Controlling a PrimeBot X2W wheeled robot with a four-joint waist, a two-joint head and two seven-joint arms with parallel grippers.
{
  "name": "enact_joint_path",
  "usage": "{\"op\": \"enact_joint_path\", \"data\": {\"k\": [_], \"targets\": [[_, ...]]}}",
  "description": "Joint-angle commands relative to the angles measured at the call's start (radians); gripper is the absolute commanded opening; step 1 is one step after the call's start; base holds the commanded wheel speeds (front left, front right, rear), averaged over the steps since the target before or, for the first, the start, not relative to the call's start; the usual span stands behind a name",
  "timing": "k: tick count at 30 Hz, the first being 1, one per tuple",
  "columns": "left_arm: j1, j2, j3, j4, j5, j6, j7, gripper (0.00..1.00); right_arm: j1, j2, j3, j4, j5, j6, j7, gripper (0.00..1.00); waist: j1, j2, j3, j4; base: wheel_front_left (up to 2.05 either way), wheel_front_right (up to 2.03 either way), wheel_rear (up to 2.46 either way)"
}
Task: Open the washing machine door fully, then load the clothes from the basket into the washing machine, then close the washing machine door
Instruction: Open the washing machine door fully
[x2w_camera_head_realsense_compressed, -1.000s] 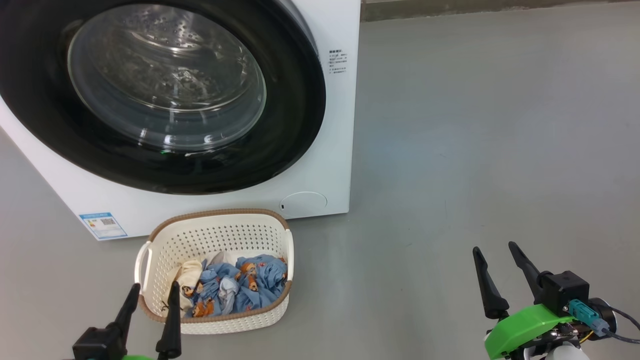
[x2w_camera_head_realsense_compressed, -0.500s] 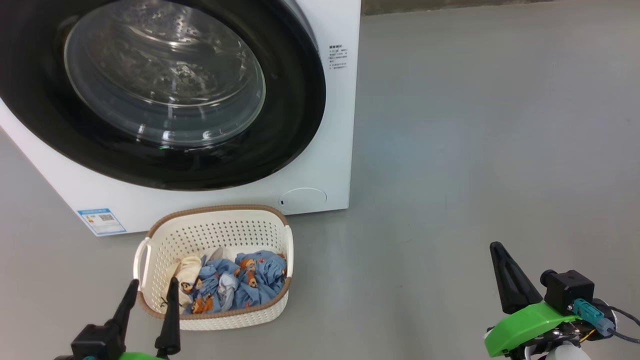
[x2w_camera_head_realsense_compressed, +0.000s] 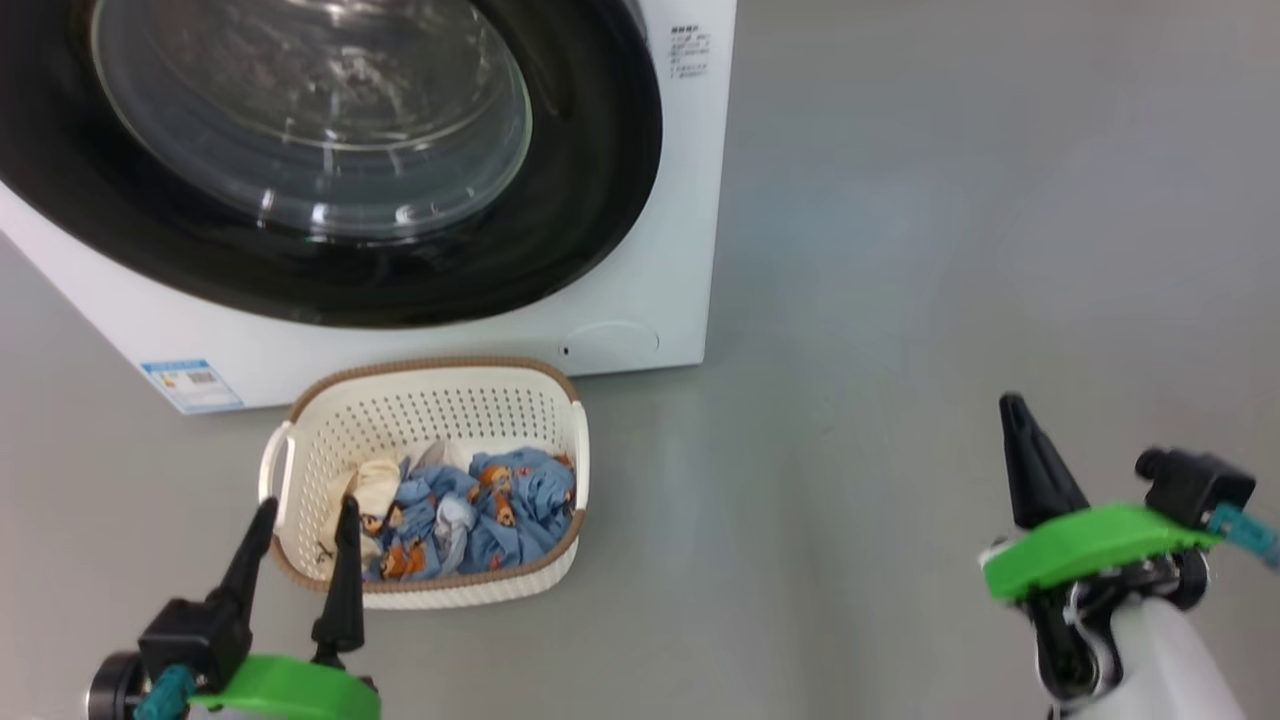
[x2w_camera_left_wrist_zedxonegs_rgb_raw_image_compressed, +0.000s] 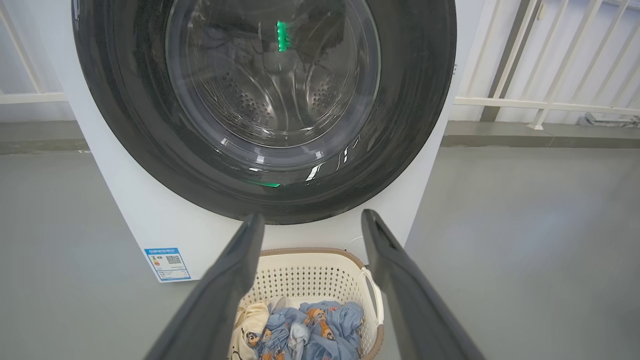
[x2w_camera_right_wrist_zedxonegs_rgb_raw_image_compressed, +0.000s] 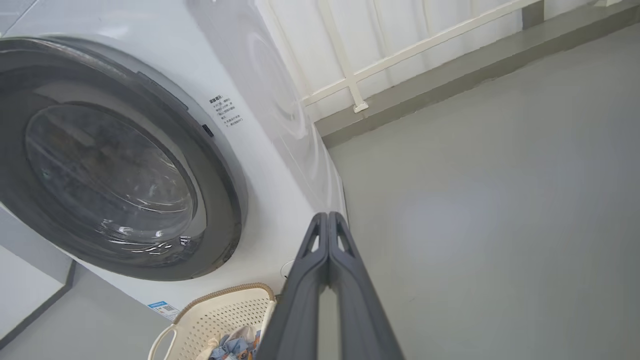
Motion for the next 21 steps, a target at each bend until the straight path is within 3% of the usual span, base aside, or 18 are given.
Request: {"op": "enact_joint_path", "data": {"k": [1,10,11,16,21], "targets": [[-0.049,0.011,0.03,-0.033,0.008,0.009,-0.012,1.0,-0.059,-0.003,0.025,-0.014,0.067,0.002,0.02,0.0,0.0,0.0,0.039,0.016,0.0,0.0,0.0],[-0.114,0.004,0.015,-0.056,0.006,0.007,-0.012,1.0,-0.259,-0.008,-0.015,0.042,0.544,0.002,0.236,0.0,0.0,0.0,0.145,0.048,0.0,0.0,0.0],[-0.114,0.004,0.015,-0.056,0.006,0.007,-0.012,1.0,-0.259,-0.008,-0.015,0.042,0.544,0.002,0.236,0.0,0.0,0.0,0.145,0.048,0.0,0.0,0.0],[-0.159,0.002,0.006,-0.07,0.0,0.006,-0.012,1.0,-0.398,-0.002,-0.079,0.094,0.781,0.002,0.378,0.0,0.0,0.0,0.214,0.07,0.0,0.0,0.0],[-0.198,0.0,-0.006,-0.08,-0.005,0.005,-0.012,1.0,-0.549,-0.001,-0.128,0.172,0.935,0.002,0.501,0.0,0.0,0.0,0.278,0.091,0.0,0.0,0.0]]}}
